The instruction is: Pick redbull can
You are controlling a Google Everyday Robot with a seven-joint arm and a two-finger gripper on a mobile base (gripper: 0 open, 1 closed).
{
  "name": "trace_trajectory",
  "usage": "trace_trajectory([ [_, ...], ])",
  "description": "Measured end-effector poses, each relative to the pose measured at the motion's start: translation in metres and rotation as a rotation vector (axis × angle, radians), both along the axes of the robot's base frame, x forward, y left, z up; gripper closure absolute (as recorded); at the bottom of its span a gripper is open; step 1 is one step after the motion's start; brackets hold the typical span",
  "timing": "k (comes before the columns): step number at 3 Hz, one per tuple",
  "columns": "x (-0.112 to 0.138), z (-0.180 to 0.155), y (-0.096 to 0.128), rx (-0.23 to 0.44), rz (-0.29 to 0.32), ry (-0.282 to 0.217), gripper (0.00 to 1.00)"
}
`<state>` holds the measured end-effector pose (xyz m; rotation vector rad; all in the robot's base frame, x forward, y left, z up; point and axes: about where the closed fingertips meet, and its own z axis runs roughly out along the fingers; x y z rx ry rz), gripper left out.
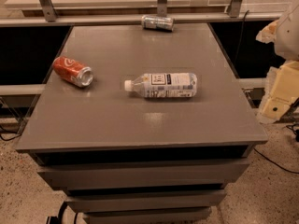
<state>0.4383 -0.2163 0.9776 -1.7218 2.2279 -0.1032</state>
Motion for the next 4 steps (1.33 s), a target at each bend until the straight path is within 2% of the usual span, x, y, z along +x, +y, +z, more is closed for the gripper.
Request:
trace_trajectory([
  [1,0.000,0.000,0.000,0.000,0.000,0.000,0.00],
  [2,0.027,0.015,0.004,0.017,0.028,-0.052,0.00],
  [4,0.127,0.048,0.029,0.009,0.145,-0.150,0.00],
])
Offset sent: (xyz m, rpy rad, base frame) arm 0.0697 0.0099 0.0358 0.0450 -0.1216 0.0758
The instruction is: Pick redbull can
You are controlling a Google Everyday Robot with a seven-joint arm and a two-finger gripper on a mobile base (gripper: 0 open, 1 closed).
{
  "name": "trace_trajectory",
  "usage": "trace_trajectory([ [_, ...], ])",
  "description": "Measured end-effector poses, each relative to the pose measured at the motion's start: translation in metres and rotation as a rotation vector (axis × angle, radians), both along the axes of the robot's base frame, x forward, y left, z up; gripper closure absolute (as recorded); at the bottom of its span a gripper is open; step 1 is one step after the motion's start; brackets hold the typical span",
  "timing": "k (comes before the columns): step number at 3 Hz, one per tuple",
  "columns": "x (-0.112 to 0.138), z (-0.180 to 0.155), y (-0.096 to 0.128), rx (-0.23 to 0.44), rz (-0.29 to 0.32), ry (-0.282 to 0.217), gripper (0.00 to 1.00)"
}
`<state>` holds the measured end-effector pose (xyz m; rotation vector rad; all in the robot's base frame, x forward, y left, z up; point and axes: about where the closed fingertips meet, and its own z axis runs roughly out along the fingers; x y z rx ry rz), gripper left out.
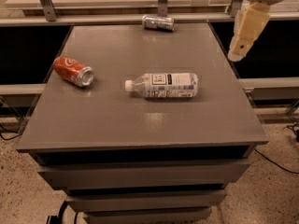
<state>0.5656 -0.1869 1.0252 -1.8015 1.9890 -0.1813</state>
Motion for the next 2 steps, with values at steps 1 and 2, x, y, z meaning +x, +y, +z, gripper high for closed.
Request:
trace_trajectory([
  [1,0.048,0.011,0.012,0.016,0.032,-0.057,0.00],
  [2,0.090,0.014,0.021,0.032,0.055,-0.128,0.00],
])
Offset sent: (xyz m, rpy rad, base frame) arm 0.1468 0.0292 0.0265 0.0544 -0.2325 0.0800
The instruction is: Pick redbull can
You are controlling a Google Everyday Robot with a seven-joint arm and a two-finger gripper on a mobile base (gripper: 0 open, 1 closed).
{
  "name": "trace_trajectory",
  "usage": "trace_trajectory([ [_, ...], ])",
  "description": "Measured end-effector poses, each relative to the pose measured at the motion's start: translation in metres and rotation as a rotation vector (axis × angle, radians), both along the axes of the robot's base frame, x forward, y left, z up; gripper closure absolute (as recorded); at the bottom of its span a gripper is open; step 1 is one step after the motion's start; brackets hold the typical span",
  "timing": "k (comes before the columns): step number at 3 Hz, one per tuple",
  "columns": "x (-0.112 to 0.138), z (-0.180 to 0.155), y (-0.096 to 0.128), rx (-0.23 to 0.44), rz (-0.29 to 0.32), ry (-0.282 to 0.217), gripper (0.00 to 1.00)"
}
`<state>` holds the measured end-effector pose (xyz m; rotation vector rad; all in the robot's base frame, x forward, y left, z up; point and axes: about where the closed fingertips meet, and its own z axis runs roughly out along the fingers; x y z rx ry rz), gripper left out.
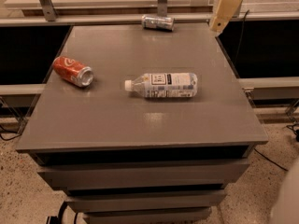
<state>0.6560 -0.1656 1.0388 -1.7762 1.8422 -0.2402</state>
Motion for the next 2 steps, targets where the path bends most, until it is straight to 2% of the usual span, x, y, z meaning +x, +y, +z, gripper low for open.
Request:
trace_trajectory([
  [2,0.075,-0.012,0.007,0.003,-0.014,-0.164,0.00],
])
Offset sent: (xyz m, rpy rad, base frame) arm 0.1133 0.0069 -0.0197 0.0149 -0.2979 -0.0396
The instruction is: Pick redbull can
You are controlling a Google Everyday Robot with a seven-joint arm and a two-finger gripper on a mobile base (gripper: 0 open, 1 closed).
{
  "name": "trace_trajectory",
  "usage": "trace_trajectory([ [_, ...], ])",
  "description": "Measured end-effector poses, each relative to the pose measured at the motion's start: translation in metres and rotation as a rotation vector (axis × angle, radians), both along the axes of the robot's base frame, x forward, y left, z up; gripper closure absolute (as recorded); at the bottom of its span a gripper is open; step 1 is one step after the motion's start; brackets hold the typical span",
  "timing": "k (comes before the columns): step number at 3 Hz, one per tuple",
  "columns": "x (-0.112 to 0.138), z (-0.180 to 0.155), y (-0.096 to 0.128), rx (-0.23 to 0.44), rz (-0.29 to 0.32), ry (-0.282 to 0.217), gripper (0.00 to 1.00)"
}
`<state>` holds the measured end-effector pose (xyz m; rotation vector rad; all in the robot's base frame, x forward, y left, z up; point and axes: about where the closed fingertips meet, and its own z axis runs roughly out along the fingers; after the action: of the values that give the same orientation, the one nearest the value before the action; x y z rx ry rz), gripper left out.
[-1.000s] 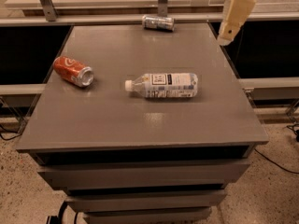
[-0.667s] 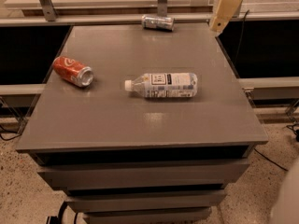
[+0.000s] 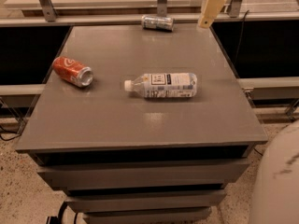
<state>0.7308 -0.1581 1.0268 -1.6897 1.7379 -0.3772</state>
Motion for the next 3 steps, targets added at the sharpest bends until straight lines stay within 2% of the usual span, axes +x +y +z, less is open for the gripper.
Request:
trace_trajectory([
  [2,0.048,-0.018,0.002,0.005,-0.046,-0.183,0.00],
  [3,0.087,-0.040,0.014,0.007,-0.077,-0.251,0.00],
])
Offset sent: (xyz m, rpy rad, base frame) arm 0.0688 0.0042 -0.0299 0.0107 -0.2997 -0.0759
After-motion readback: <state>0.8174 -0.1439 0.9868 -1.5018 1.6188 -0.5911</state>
